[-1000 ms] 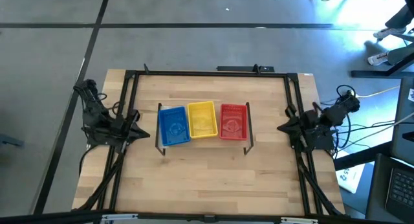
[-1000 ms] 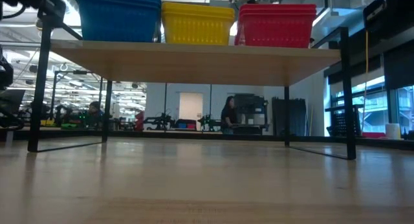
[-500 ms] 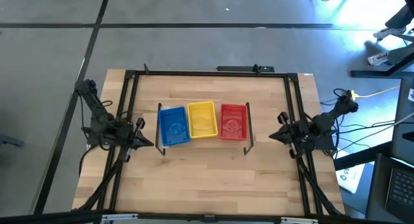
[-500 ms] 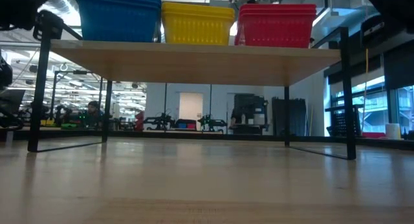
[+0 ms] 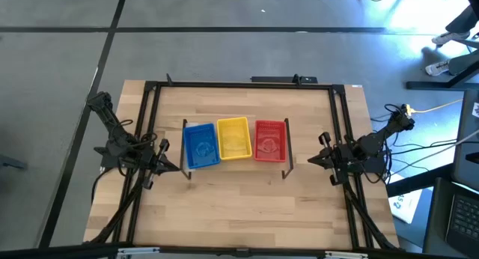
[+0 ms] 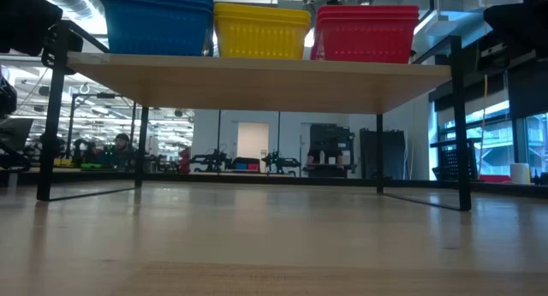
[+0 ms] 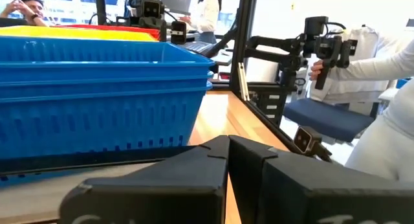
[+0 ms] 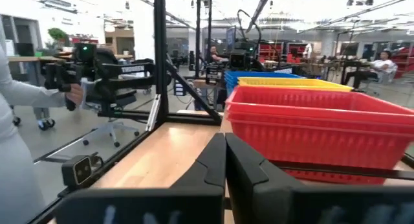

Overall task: Stack baskets on shelf by color
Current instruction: Return to Home Position

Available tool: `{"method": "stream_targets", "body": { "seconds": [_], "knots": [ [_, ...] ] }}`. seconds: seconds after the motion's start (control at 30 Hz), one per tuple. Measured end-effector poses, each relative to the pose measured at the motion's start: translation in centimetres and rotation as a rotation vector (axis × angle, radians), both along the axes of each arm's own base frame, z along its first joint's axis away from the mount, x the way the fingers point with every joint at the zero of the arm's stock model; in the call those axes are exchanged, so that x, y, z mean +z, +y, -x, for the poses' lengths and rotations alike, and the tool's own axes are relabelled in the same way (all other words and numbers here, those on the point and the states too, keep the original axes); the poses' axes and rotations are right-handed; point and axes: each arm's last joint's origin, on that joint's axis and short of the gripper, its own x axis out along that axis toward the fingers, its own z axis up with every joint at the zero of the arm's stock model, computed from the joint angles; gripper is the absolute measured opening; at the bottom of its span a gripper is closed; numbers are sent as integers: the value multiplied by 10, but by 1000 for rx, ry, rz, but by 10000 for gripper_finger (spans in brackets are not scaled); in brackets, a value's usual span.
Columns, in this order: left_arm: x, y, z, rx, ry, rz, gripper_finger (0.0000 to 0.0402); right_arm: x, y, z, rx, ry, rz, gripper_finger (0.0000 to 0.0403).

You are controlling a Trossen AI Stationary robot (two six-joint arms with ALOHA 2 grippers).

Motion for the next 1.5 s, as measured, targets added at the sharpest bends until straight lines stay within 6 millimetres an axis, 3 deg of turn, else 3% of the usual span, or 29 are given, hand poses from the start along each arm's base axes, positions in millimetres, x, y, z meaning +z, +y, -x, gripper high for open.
{"method": "stream_targets", "body": {
  "seconds": [1.5],
  "knots": [
    [-2, 0, 0, 4, 11, -13, 0, -1, -1, 0, -31, 13, -29, 12]
  ]
}}
